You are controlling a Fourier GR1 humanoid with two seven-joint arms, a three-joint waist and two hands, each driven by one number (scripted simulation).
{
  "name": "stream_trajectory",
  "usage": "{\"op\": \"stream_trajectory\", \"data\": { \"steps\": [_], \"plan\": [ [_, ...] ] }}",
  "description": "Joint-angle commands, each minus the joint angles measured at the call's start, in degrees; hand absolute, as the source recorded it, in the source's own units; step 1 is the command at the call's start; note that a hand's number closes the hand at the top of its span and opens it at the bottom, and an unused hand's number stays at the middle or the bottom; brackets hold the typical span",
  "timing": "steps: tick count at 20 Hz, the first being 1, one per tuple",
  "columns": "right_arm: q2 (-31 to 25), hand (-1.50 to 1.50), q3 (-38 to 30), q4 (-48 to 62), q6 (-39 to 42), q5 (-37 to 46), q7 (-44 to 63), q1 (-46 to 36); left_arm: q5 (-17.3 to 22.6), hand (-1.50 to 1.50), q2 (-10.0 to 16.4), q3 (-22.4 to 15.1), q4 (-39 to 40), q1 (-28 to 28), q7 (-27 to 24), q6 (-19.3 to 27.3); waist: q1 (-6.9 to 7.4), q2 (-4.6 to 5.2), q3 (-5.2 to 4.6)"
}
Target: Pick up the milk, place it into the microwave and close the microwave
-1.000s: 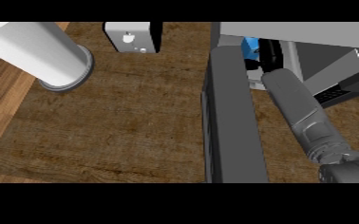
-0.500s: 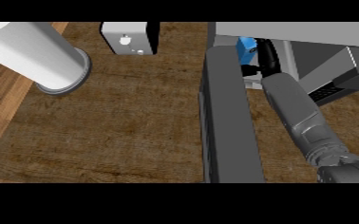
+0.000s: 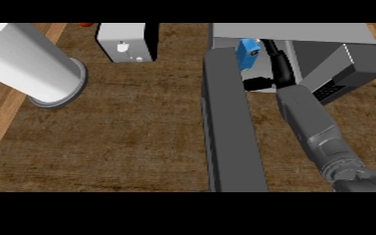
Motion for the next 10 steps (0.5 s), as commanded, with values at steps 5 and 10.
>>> {"op": "stream_trajectory", "data": {
  "steps": [5, 10],
  "plan": [
    [0.7, -1.5, 0.4, -1.1, 7.8, -1.3, -4.5, 6.4, -8.6, -1.5, -3.2, -8.5, -2.7, -3.0, 6.4, 4.7, -2.27, -1.1, -0.12],
    [3.0, -1.5, 2.3, -4.8, 10.5, -1.6, -6.7, 12.1, -8.7, -1.5, -3.8, -9.0, -3.9, -9.2, 14.6, 5.8, -4.12, -1.76, -0.23]
  ]
}}
